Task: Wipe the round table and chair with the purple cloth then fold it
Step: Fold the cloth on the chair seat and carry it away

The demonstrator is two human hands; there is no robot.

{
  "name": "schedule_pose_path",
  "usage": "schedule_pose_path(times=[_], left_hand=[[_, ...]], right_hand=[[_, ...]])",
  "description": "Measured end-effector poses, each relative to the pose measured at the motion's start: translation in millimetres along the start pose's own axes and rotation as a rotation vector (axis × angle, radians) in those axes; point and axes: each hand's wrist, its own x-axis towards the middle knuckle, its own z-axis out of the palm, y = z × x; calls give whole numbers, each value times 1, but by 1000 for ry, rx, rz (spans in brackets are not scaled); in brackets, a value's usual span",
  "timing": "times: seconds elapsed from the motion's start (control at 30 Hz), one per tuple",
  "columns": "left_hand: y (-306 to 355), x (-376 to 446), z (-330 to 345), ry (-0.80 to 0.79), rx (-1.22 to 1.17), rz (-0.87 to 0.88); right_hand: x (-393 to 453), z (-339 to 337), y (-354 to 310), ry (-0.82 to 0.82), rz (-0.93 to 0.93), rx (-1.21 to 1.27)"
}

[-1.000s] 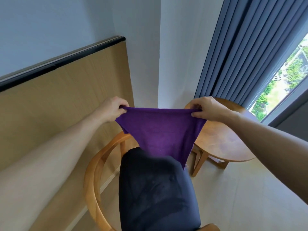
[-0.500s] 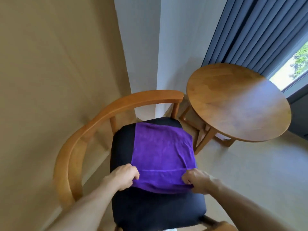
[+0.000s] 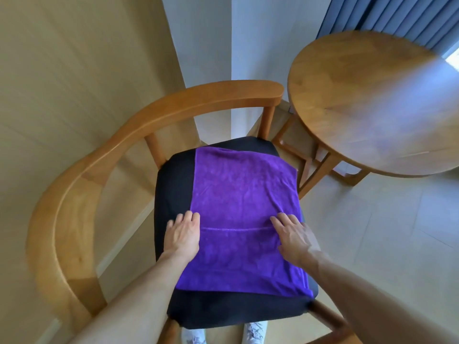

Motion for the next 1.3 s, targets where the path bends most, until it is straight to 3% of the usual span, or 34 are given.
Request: schedule_pose_path(times=[0.17,0.3,0.53,0.63,0.73,0.93,1.1,1.3], left_hand=[[-9,11,0,-43,-72,109],[-22,37,-31,-135,-375,155],[-22,134,-100,190,-496,88],[-11,174,-110,299,-467,82],[-9,208,-107,336,-449,6],[-13,230,-87,151,-461,-1],[-21,203,-97,-52,-486,116],[-21,118,-97,-296,-376,329]], right_hand=[[17,-9,0,-27,-10,-32],[38,-36,26,-102,-37,235],[110,-106,88,196,167,398],[145,-118,92,315,129,387],[176,-116,94,324,117,444],[193,-98,97,168,45,418],[174,-95,97,-30,-17,462],[114,-73,77,-70,-221,189]])
